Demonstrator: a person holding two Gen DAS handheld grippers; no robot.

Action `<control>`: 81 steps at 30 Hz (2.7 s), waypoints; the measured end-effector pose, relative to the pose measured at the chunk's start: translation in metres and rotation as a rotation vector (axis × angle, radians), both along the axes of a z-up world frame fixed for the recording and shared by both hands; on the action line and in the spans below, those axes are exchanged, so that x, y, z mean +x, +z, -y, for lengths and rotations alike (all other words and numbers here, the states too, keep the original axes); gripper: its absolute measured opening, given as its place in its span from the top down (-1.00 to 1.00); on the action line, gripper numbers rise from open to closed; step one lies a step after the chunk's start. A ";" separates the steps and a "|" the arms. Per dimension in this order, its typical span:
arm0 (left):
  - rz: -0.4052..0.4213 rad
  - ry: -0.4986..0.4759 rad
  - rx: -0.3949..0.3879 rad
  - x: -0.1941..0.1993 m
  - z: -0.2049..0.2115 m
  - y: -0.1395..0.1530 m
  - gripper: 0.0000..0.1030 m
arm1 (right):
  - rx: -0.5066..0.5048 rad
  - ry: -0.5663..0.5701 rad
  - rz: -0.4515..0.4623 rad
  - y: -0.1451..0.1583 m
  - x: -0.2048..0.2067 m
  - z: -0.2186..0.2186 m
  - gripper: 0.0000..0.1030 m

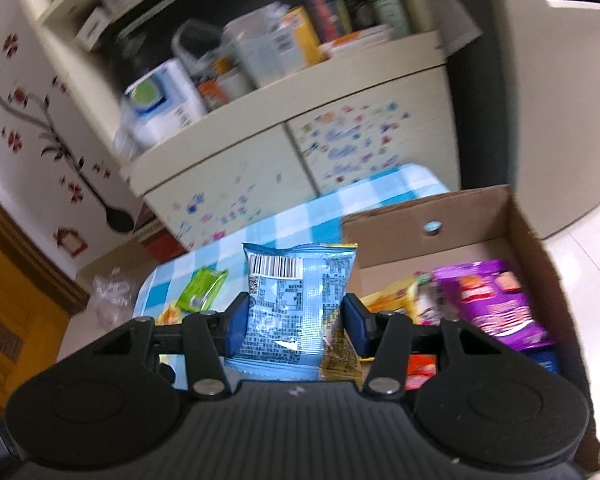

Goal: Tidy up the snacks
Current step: 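Carry both held packets over the cardboard box and release them inside, then withdraw both grippers from the box back over the table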

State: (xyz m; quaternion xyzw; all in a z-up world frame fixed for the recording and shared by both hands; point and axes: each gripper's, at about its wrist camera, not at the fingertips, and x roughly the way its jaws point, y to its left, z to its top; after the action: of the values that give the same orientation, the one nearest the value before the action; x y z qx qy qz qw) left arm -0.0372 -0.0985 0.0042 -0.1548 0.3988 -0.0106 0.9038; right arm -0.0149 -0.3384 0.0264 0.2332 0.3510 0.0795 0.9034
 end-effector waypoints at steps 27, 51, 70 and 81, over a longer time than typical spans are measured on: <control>0.013 -0.272 0.024 0.026 0.131 -0.001 -0.13 | 0.155 -0.288 -0.076 -0.013 -0.010 0.089 -0.03; -0.053 -0.194 0.105 0.030 0.060 -0.022 -0.65 | 0.262 -0.330 -0.163 -0.033 0.003 0.086 -0.37; -0.108 -0.068 0.220 0.049 -0.043 -0.032 -0.76 | 0.038 -0.001 -0.116 -0.027 0.024 -0.016 -0.43; -0.095 0.026 0.297 0.062 -0.101 -0.029 -0.83 | -0.048 0.157 -0.048 -0.024 0.028 -0.068 -0.46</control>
State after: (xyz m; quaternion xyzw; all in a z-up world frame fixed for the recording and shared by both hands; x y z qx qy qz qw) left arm 0.0245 0.0022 -0.0247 -0.0249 0.4365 0.0674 0.8968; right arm 0.0128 -0.2705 0.0025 0.1849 0.3915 0.1358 0.8911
